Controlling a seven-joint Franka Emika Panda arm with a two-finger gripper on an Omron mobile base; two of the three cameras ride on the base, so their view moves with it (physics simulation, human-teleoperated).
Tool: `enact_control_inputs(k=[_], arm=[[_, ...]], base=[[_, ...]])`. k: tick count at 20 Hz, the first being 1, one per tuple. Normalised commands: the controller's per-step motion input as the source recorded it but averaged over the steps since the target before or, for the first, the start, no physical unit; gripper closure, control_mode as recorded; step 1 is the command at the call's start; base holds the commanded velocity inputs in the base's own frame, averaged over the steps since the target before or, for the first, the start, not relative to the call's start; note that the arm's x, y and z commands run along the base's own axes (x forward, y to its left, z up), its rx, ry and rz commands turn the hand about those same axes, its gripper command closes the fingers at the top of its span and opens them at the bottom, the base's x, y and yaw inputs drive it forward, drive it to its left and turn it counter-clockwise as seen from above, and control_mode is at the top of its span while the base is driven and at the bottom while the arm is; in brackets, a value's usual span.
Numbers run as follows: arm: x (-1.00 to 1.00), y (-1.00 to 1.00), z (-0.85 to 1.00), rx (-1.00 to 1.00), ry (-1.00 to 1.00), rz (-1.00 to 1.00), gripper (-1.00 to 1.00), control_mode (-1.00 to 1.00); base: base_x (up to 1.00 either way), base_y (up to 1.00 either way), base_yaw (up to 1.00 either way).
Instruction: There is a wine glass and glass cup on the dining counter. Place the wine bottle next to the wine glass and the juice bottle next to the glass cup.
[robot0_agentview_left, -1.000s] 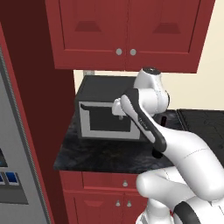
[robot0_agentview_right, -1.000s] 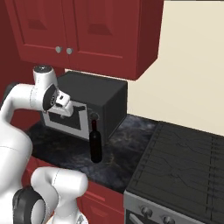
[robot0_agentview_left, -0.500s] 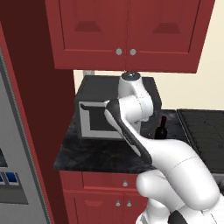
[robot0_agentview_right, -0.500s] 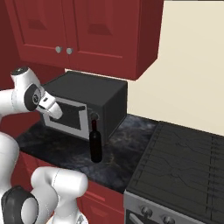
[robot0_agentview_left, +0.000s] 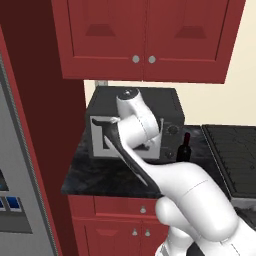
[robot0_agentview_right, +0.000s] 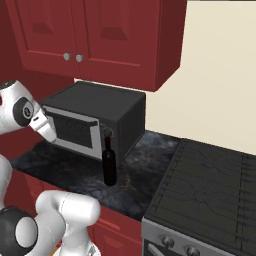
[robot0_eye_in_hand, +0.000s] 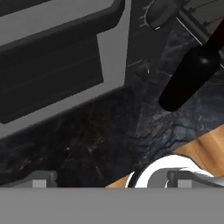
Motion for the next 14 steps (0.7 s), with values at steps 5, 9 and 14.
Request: enact_control_inputs(k=[5,9,14], arm=[[-0.21,0.15,-0.25,-0.06,-0.14,-0.28,-1.0,-1.0],[-0.26,0.03,-0.32,-0.13,-0.18,-0.29,-1.0,-1.0],[-0.14,0.0,-0.26,-0.03,-0.04,-0.27,-1.0,-1.0]], base=[[0.0,0.0,0.0],[0.0,0.0,0.0],[0.0,0.0,0.0]])
